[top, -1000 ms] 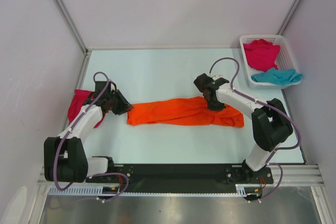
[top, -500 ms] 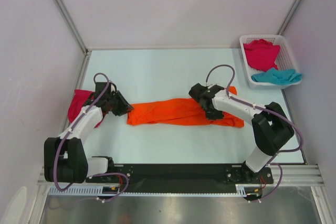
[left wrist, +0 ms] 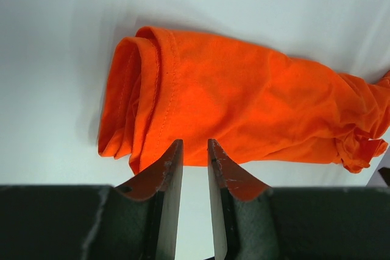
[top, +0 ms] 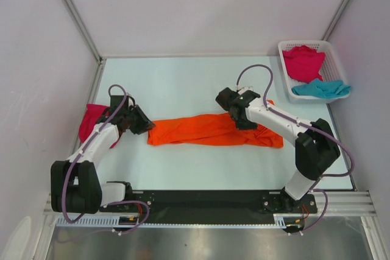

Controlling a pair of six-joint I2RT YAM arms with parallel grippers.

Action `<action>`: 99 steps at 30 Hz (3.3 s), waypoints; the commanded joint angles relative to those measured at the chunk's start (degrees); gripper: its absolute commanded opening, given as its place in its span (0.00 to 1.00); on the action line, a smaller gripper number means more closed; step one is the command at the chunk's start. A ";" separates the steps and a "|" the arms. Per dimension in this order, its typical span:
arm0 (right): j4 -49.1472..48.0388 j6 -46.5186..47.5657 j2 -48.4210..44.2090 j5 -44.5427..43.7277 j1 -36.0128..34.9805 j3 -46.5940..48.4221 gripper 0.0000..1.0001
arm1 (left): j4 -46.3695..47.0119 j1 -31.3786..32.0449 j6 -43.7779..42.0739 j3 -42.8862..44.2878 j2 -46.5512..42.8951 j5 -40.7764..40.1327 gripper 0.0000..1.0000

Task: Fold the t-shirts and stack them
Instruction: Fold the other side of the tshirt into a rectangle, then rotate the tshirt 45 degrees

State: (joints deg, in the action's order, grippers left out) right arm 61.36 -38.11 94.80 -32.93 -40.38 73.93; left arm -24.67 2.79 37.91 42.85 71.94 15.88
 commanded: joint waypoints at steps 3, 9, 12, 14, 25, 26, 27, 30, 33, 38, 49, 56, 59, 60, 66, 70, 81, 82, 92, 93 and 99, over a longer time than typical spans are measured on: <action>-3.17 5.05 5.73 -3.02 5.39 7.89 0.35 | 0.06 0.11 -1.70 0.30 -2.51 0.12 0.28; -4.94 7.08 7.50 -2.14 9.44 7.81 0.35 | 0.23 -0.50 -1.96 0.30 -1.63 0.47 0.28; -5.55 6.73 6.80 -1.53 9.53 5.00 0.34 | 0.58 -0.59 -1.96 0.13 -1.37 0.47 0.28; -5.73 5.94 5.48 -1.09 8.83 2.37 0.35 | 0.85 -0.68 -2.05 -0.05 -1.19 0.73 0.28; -4.15 -1.17 0.21 0.58 3.30 -10.29 0.34 | 1.11 -1.03 -2.49 -1.63 -1.98 1.17 0.28; -3.80 -2.48 -0.06 0.58 2.51 -10.73 0.34 | 1.11 -1.12 -2.49 -1.72 -2.16 1.26 0.28; -3.36 -3.11 -0.67 0.76 1.19 -11.26 0.34 | 1.11 -1.20 -2.58 -1.80 -2.16 1.26 0.28; -1.78 -5.30 -1.55 1.20 -1.53 -11.70 0.34 | 1.02 -1.29 -2.67 -2.16 -2.51 1.43 0.28; -0.72 -6.54 -1.73 1.11 -3.03 -11.44 0.34 | 1.11 -1.38 -2.58 -2.25 -2.68 1.61 0.28; 1.47 -6.10 -0.50 -2.13 -2.86 -7.41 0.35 | 0.94 -1.38 -2.75 -2.51 -3.39 1.79 0.28; -5.72 3.12 3.54 1.54 8.90 3.41 0.36 | 0.49 -2.52 -3.19 -2.42 -4.62 2.49 0.28; -8.80 7.16 11.87 2.61 17.43 11.31 0.52 | 0.32 -2.61 -3.37 -1.98 -4.53 3.02 0.28; -9.50 7.87 14.79 2.87 18.67 13.34 0.52 | 0.32 -2.61 -3.46 -1.98 -4.27 3.11 0.28; -9.68 8.13 16.45 2.96 19.11 14.48 0.52 | 0.32 -2.61 -3.54 -1.98 -4.18 3.11 0.28; -11.44 8.75 23.57 4.18 20.25 17.73 0.52 | 0.50 -4.63 -4.16 -1.72 -3.21 3.11 0.28; -11.97 10.42 29.27 4.71 21.39 23.60 0.23 | 0.06 -5.33 -4.86 -0.84 -2.16 3.11 0.28; -9.42 13.14 36.59 1.29 25.00 36.97 0.00 | -0.21 -5.78 -4.78 1.44 0.13 2.75 0.28; -9.33 13.23 36.85 1.11 25.35 37.33 0.00 | -0.29 -5.78 -4.78 1.45 0.22 2.67 0.27; -9.16 14.46 34.23 3.48 26.76 37.60 0.38 | -0.12 -5.69 -4.43 1.53 0.48 2.75 0.27; -9.24 14.64 32.74 3.92 26.67 37.86 0.39 | -0.12 -5.69 -4.42 1.53 0.48 2.84 0.27; -7.40 14.90 27.20 3.22 26.41 40.06 0.43 | 0.58 -5.78 -3.99 0.75 0.22 3.28 0.27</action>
State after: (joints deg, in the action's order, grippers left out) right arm 52.97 -23.81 130.15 -29.02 -13.54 110.17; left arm -24.99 -2.44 34.44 42.11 72.49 18.26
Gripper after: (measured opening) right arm 0.418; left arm 0.276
